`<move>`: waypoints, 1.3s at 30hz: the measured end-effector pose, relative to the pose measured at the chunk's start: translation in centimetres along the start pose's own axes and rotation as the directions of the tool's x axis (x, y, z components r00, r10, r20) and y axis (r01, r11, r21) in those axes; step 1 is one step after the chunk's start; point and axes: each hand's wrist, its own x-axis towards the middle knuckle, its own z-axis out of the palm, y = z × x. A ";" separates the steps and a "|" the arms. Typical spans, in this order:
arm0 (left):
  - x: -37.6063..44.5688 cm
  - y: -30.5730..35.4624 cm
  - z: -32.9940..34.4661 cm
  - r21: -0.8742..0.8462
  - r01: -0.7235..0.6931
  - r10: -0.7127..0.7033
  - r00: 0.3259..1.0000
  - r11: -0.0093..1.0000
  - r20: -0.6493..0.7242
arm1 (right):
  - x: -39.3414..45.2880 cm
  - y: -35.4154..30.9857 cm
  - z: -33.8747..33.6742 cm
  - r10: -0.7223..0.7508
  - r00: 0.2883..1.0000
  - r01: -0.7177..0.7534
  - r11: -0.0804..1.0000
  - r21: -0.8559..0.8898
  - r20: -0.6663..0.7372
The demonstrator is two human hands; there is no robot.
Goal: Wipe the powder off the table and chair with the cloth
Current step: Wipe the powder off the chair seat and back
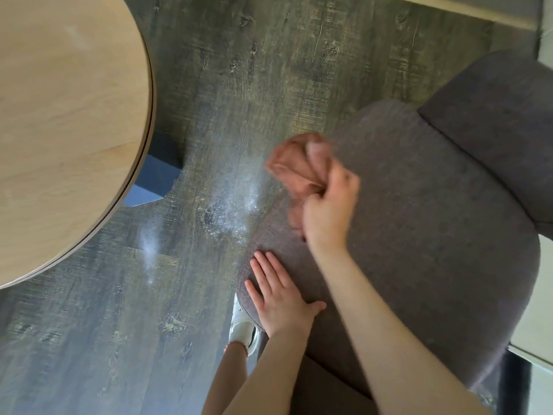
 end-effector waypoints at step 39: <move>-3.0 14.4 -16.1 -0.866 0.121 0.279 0.917 0.484 0.284 | 3.9 0.4 -18.4 0.285 0.957 -0.290 0.951 0.107 0.059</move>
